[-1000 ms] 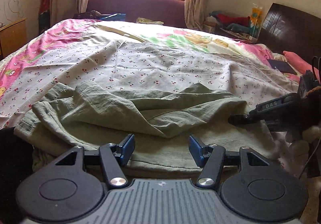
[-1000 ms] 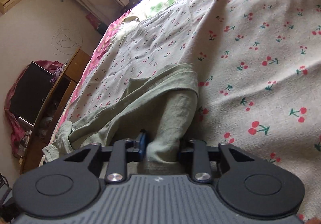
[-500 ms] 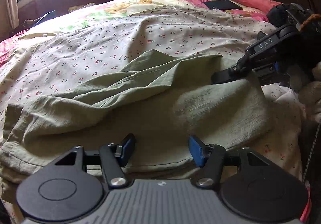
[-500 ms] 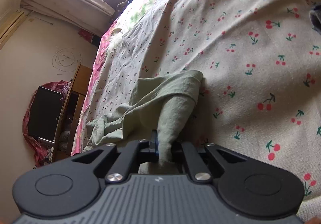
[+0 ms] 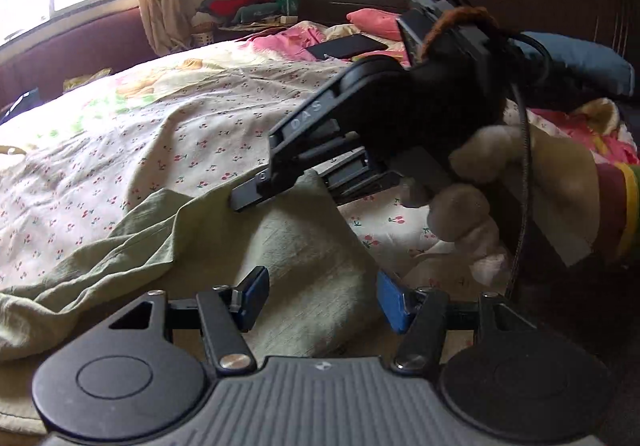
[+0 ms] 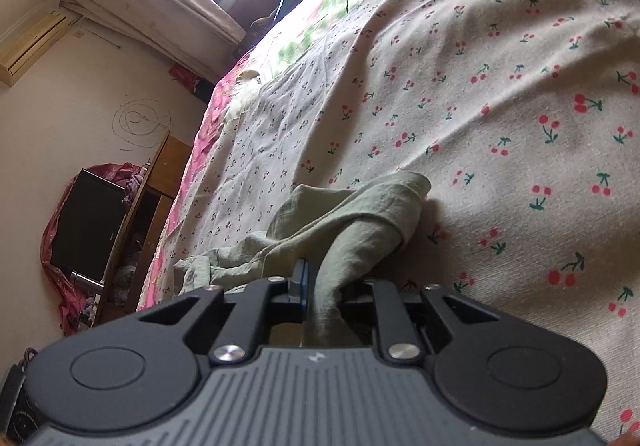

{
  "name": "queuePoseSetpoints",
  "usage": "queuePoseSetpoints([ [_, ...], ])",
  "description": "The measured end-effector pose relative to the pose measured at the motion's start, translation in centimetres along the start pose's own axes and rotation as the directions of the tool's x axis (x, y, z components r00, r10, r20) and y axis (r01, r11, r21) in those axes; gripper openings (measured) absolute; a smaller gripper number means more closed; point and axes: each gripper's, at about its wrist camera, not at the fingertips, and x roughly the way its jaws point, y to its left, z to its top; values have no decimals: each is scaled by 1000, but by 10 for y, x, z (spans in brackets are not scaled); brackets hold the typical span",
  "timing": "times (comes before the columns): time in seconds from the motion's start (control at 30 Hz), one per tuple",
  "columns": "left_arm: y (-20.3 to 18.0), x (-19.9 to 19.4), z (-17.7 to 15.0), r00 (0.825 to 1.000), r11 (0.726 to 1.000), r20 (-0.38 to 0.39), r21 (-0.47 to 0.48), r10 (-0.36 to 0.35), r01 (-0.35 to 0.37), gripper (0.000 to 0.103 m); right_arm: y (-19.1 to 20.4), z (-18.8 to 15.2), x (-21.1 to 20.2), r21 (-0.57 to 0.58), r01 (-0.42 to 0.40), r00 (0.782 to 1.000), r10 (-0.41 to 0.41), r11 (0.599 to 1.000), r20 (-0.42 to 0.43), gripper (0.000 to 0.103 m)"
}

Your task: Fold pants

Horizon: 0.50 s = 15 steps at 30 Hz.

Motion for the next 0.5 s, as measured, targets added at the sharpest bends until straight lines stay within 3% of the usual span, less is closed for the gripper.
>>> queuePoseSetpoints([
  [0.07, -18, 14, 0, 997, 994, -6, 87, 71, -70, 75, -6, 3, 3, 53, -7, 1000, 8, 999, -8, 19],
  [0.13, -24, 31, 3, 994, 990, -21, 92, 105, -102, 75, -9, 4, 4, 86, -34, 999, 35, 996, -13, 19],
  [0.23, -18, 54, 7, 995, 998, -86, 17, 59, -58, 69, -2, 7, 4, 56, -33, 999, 34, 998, -17, 19],
  [0.3, -13, 61, 5, 993, 999, -112, -20, 34, -37, 67, 1, 11, 7, 2, 37, 999, -37, 999, -13, 18],
  [0.37, -9, 61, 2, 993, 999, -113, -41, 16, -21, 66, -2, 23, 10, -32, 94, 995, -94, 995, 26, 14],
  [0.5, -5, 61, -1, 995, 997, -104, -76, 4, -12, 66, -22, 57, 20, 19, 135, 987, -136, 991, 85, 7],
])
